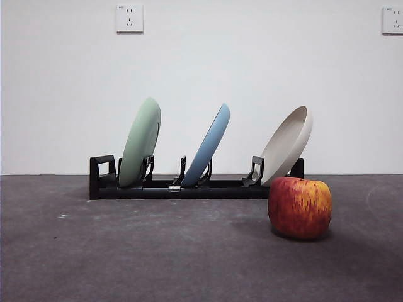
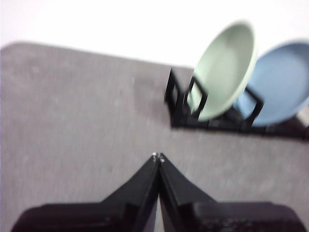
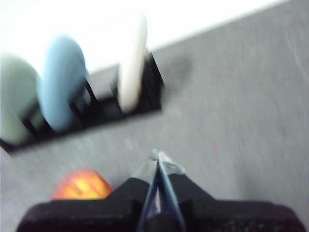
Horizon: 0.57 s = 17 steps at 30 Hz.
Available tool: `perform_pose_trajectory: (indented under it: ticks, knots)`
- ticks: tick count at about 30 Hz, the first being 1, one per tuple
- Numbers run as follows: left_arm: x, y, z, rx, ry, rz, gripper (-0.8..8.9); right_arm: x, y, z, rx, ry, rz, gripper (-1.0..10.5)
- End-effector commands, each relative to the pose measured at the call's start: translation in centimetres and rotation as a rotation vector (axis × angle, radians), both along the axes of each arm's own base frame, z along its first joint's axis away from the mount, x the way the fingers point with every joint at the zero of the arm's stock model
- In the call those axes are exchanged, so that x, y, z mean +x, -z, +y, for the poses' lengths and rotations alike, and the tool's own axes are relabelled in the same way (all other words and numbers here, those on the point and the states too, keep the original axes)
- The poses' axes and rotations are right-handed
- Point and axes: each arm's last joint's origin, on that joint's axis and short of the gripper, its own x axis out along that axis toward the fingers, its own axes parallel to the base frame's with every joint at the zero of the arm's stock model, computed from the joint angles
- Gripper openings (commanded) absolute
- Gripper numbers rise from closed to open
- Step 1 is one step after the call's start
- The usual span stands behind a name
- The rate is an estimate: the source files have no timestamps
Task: Take the green plate from the plate rack,put the plate on the table,take the apple from the table,put the apple in the plate
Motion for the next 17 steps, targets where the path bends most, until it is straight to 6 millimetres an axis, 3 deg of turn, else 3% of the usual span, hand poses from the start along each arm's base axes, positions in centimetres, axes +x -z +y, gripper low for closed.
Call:
perform_pose_trajectory:
  ticks: [1,7,13,17]
  knots:
    - [-0.3,-2.6,0.0,-0.028,-0.004,-0.034,-0.06,-0.2,-2.9,0.0,0.022,0.007,-0.009,-0.1]
    - [0.7,-9.4,-0.2,-0.035,0.081,0.004,-0.06,1.7,-10.5,0.2,-0.087,-0.019,0.024,-0.1]
    - [3.1,-13.7,-0.6,-0.053,0.232,0.090,-0.06,4.2,-15.2,0.5,-0.218,-0.051,0.093,0.0]
    - [4.8,-15.9,-0.8,-0.075,0.306,0.162,-0.04,6.1,-17.0,0.7,-0.273,-0.078,0.169,0.0]
